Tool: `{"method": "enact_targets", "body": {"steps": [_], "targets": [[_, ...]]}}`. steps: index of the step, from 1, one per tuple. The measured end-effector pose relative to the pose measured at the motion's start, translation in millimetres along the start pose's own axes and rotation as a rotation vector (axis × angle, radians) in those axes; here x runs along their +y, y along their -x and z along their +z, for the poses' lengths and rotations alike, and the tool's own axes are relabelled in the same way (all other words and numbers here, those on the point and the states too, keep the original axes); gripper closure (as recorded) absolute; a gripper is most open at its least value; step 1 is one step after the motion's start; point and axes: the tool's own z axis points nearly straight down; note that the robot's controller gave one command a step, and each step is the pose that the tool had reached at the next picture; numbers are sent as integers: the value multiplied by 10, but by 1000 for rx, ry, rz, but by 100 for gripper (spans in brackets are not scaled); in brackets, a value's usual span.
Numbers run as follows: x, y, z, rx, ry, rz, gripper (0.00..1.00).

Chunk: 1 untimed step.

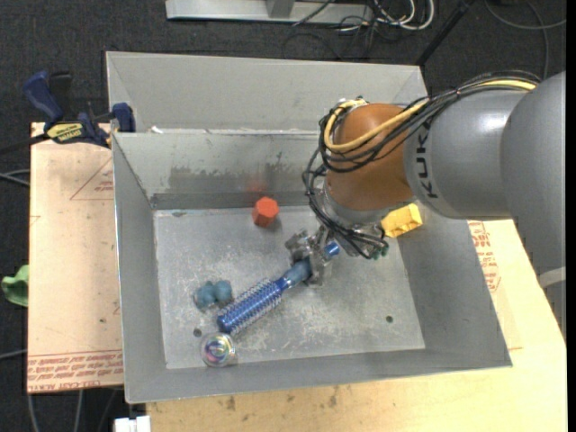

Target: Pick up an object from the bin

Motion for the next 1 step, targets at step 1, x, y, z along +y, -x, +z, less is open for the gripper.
{"method": "enact_targets", "body": {"steps": [1], "targets": [[-30,203,-1673,-8,-5,-96,100]]}}
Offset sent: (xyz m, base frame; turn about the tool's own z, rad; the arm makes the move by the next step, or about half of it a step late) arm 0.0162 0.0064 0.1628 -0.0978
